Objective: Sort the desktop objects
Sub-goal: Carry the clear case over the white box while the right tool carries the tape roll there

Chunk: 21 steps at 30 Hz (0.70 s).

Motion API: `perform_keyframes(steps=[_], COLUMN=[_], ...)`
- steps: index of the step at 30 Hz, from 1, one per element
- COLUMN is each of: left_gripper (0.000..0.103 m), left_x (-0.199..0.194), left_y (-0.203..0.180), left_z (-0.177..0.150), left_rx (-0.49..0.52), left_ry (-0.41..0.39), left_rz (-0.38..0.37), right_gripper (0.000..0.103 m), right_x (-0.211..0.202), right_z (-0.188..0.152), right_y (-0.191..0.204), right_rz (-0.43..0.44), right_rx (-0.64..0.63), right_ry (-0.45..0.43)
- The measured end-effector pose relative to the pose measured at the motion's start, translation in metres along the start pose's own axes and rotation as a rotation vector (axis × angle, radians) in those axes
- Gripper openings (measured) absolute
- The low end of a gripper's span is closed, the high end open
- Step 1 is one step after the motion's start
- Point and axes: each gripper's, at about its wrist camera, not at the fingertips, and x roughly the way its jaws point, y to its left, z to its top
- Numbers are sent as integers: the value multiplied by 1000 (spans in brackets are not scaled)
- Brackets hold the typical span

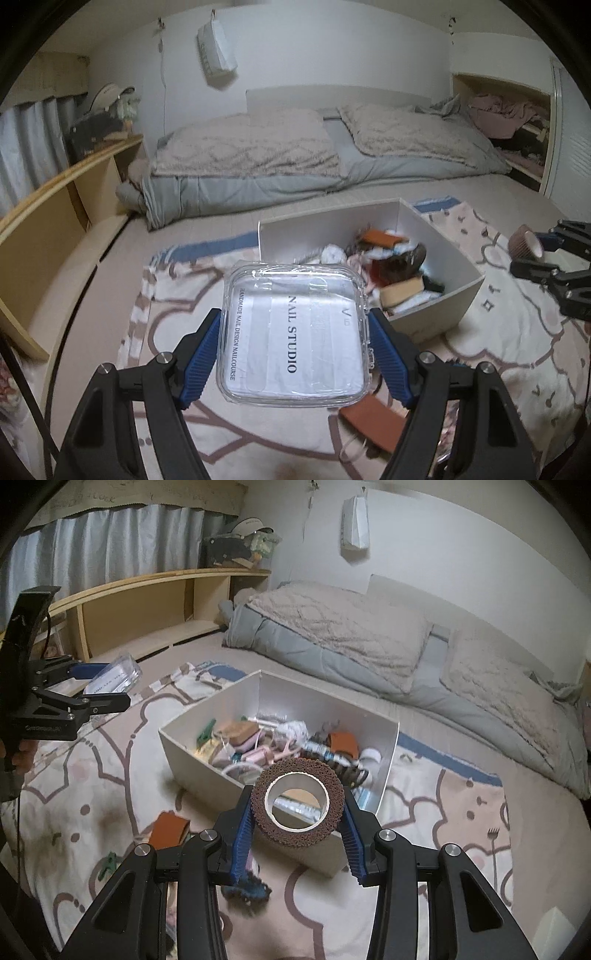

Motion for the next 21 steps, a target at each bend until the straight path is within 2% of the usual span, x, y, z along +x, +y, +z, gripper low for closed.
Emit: perform_keyframes(steps=[9,15,21], left_gripper=[77,77,77], left_x=[0,17,44], left_y=[-7,-12,-18], left_z=[36,59,68], left_rx=[-16,-91,-126], left_ry=[-48,-72,-66], left_rz=[1,-8,-2], right_gripper=[44,44,44], right_x=[1,11,30], right_z=[36,48,57], right_y=[-15,-25,-33], right_rz=[-38,-39,-25], right_rx=[36,92,149], right_ry=[-51,-65,-59])
